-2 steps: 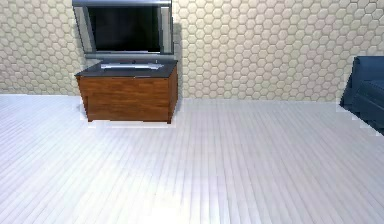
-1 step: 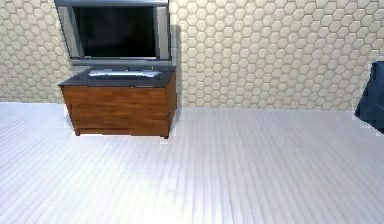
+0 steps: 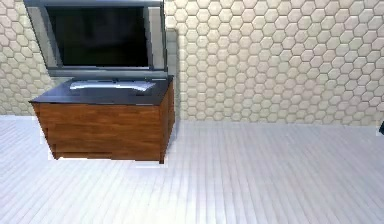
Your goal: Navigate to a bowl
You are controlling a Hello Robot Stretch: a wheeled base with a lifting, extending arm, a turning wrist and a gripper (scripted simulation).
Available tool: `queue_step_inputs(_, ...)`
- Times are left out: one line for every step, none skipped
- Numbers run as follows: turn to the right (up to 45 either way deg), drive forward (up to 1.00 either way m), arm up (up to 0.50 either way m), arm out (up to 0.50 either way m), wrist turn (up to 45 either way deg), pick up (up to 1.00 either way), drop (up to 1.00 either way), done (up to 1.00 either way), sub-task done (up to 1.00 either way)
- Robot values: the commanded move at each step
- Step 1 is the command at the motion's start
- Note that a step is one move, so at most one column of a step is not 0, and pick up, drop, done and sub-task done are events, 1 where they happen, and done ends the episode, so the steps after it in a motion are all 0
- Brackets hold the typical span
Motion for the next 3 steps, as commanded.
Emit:
queue_step_inputs(-45.0, 0.0, 0.0, 0.0, 0.0, 0.0, 0.0, 0.0, 0.0)
queue_step_inputs(-39.0, 0.0, 0.0, 0.0, 0.0, 0.0, 0.0, 0.0, 0.0)
queue_step_inputs(0.0, 0.65, 0.0, 0.0, 0.0, 0.0, 0.0, 0.0, 0.0)
